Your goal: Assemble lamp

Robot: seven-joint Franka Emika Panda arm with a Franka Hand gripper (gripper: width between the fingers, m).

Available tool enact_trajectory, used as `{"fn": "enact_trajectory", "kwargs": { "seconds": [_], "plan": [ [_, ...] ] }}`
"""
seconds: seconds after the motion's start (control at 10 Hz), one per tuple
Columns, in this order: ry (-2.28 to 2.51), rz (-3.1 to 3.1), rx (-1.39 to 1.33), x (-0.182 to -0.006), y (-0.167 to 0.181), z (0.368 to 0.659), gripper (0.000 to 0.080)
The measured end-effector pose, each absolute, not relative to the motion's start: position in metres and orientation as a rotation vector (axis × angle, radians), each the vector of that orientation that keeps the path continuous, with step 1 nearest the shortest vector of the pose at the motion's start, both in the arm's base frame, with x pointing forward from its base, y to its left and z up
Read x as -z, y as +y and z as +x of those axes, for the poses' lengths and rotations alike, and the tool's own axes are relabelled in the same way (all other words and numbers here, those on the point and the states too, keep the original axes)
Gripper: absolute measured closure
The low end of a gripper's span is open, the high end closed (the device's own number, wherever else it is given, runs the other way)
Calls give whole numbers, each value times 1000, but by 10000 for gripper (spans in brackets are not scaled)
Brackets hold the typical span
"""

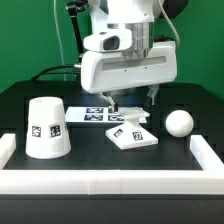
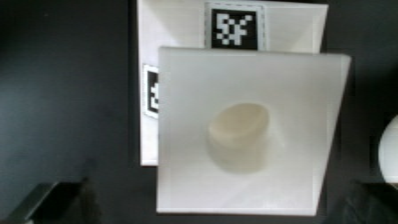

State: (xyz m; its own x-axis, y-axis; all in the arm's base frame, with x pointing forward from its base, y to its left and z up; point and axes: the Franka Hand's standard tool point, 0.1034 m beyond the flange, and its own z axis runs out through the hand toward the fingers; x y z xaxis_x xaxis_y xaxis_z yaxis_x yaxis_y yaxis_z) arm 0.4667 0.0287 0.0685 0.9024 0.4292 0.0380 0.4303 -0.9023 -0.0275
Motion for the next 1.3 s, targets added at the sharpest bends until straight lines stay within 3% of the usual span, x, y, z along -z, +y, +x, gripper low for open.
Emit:
{"fn": "enact_trajectory", "kwargs": {
  "seconds": [0.4, 0.7, 0.8, 1.3],
  "plan": [
    [-680, -3029, 49, -49, 28, 459, 100],
    [-679, -3029, 49, -49, 28, 460, 122],
    [-680, -3029, 50, -49, 27, 460, 268],
    [-681, -3029, 50, -49, 27, 460, 265]
  ]
}}
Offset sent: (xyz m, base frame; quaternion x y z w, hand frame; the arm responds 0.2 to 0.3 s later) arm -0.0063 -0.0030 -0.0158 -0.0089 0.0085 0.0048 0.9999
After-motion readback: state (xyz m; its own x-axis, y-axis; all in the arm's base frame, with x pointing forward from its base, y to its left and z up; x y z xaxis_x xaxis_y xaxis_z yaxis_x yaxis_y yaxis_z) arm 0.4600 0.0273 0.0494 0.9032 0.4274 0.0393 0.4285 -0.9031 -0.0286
